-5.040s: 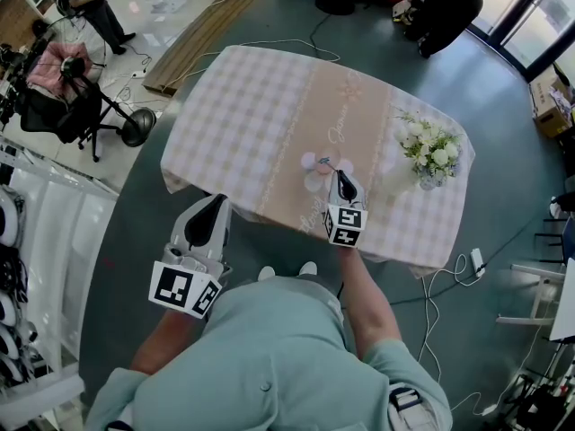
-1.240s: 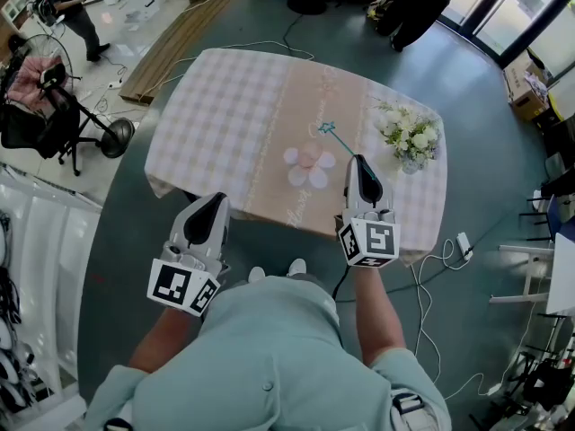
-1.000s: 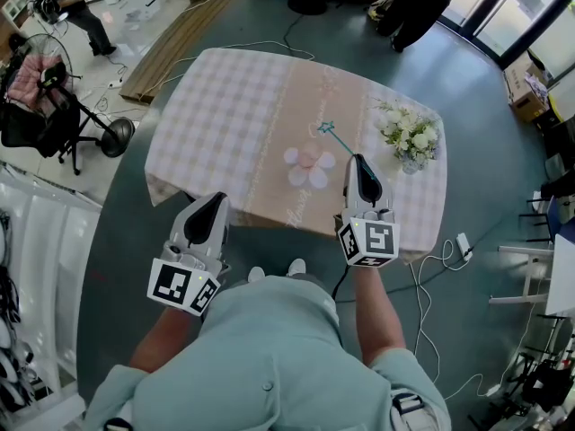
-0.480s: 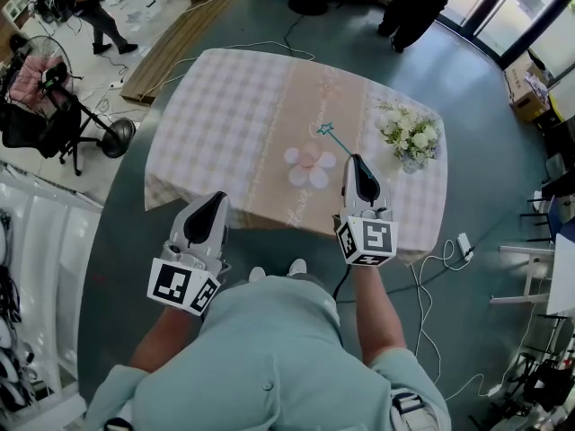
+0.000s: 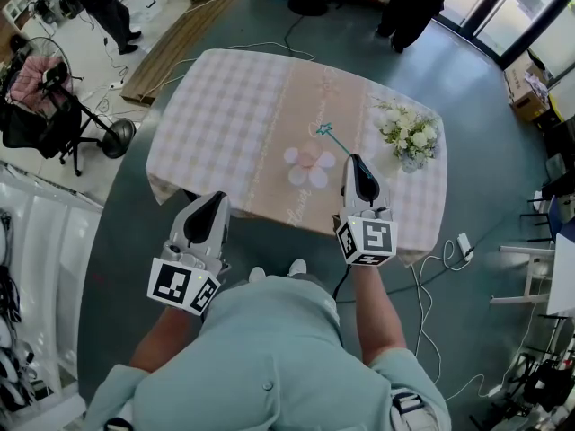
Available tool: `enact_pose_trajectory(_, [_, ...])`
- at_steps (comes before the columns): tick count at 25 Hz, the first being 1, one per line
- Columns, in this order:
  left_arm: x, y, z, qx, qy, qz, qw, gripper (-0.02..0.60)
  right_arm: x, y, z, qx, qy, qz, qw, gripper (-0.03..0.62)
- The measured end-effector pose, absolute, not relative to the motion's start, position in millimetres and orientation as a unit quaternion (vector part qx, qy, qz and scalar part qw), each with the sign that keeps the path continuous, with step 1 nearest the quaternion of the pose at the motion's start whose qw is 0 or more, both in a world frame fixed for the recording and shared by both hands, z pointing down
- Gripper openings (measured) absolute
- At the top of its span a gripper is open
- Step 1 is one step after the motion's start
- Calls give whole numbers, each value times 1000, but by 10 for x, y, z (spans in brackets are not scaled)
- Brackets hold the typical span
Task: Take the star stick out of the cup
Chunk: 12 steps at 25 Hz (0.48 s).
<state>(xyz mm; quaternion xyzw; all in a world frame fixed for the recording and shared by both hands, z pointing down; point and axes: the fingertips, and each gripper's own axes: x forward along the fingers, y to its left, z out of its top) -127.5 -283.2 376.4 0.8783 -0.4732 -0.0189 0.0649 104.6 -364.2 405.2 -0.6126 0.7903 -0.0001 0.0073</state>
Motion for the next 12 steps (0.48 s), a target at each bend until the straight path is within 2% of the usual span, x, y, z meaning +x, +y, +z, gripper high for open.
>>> enact_pose_trajectory(12, [-1260,-2852,3774,879,-472,-18,65,11,1048,-3647,4072,-612,791,-2,6,8])
